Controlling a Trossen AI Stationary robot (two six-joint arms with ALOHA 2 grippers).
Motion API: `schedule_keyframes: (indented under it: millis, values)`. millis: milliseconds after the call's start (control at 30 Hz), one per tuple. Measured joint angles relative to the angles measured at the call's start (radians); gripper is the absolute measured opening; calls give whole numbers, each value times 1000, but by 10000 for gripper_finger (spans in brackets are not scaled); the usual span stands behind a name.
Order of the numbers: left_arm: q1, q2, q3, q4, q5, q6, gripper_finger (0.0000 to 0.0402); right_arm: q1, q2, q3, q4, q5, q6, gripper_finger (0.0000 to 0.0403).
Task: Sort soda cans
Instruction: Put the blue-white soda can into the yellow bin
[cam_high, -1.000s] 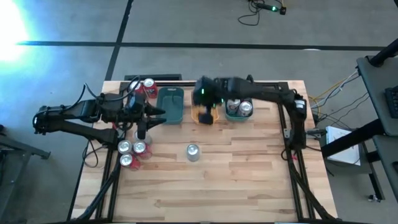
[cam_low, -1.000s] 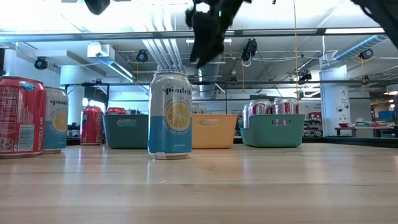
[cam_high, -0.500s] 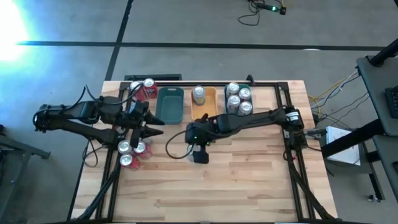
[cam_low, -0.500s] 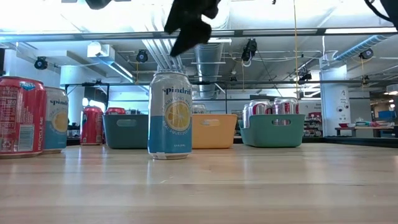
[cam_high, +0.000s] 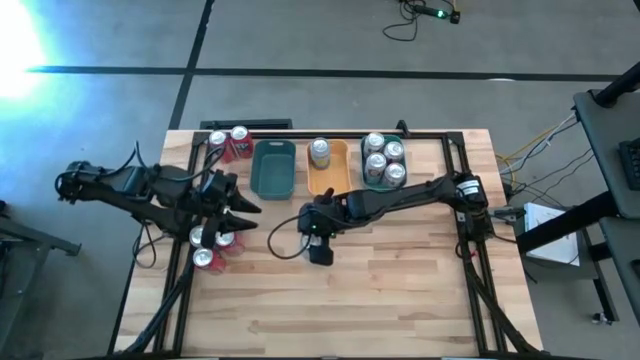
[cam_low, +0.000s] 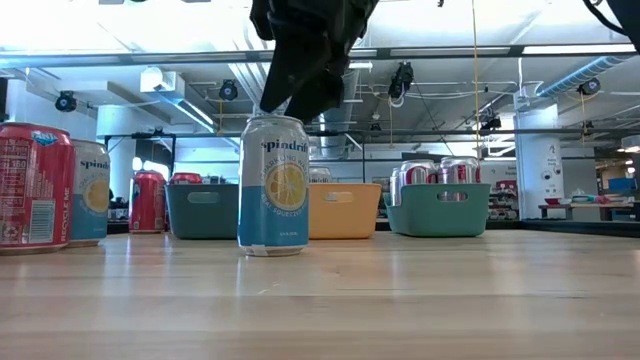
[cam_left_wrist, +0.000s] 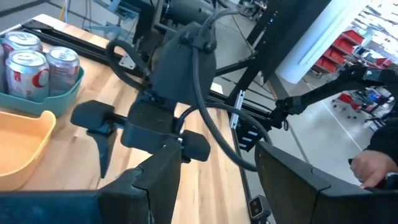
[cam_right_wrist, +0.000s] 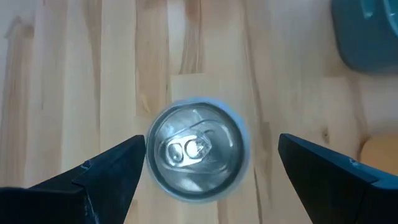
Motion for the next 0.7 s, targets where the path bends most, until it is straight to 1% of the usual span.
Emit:
schedule_keyframes:
  millis: [167,233,533,700]
  values:
    - [-30,1,0,1,-49,-2,190,4,0,-39,52,2,3,364]
    - [-33,2,0,1,-53,-3,190,4,0,-51,59,7,0,364]
    - [-33,2,0,1,-56,-18,190,9,-1,-155,203,8,-24,364]
    - [-33,2,0,1,-56,-19,190,12,-1,-185,209,9,-10,364]
